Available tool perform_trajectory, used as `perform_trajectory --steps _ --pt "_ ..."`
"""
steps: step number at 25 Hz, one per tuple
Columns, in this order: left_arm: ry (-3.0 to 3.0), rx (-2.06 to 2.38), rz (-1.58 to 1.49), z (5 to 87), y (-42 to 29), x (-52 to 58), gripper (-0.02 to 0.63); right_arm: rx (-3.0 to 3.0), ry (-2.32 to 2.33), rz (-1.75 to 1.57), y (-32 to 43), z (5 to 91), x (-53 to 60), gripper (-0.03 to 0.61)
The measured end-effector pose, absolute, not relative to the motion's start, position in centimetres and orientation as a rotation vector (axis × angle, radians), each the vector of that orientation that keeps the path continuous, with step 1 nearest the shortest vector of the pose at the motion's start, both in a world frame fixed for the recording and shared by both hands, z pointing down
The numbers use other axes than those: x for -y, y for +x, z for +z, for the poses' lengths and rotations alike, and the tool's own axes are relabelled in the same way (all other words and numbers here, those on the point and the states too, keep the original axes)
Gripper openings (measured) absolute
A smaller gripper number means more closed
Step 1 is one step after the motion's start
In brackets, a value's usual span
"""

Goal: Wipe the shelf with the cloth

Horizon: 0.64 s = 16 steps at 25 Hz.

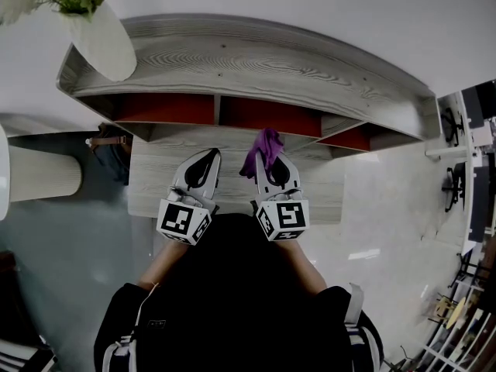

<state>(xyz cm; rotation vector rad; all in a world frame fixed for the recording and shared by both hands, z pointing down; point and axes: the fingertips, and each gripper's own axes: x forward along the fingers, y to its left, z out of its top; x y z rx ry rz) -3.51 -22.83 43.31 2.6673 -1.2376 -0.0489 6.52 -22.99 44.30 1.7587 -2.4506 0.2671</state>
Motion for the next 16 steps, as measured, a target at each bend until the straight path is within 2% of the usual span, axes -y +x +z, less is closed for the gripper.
perform_trajectory --steps 16 --pt "2.655 1.239 -0.063 43.33 -3.39 22.62 0.002 2.480 1.770 0.263 6.60 44.05 22.67 0.051"
